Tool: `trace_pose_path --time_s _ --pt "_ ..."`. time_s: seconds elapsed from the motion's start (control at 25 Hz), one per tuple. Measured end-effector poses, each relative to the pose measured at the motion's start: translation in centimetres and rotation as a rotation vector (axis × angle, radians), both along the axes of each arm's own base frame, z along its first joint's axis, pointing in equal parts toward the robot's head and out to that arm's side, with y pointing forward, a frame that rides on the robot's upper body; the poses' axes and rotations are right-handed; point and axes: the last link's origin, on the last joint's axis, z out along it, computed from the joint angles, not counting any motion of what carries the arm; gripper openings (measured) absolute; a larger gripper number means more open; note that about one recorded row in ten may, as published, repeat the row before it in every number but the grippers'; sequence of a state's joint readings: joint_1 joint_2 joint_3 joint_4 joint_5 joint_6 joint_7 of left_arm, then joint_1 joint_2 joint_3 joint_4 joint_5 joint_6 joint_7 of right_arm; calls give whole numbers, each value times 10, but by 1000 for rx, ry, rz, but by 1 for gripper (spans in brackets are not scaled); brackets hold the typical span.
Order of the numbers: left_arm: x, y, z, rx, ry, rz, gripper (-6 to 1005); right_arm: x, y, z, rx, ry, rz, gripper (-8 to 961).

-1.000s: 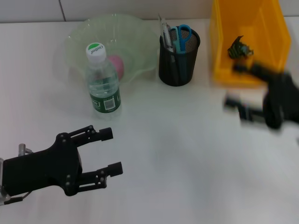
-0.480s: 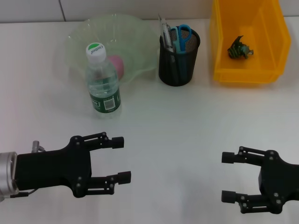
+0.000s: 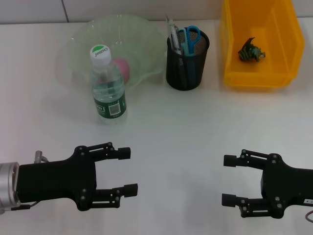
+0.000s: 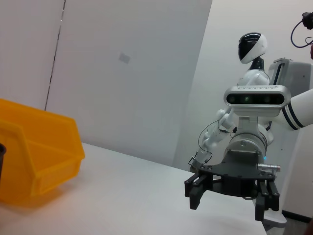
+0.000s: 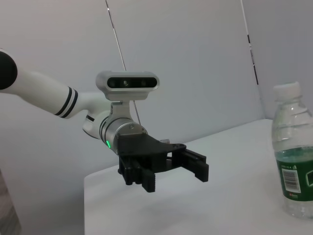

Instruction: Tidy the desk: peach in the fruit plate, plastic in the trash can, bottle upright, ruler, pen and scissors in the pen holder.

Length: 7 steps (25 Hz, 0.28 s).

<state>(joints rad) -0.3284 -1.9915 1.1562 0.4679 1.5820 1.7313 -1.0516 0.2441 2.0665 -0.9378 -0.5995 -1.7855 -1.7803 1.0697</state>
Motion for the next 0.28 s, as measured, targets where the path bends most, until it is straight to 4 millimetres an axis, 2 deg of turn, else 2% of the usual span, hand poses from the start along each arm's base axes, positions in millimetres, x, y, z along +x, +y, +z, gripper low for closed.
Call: trace_pose_path --time_s 0.28 --pt "-2 -3 0 4 1 3 795 -4 6 -3 1 -1 -11 826"
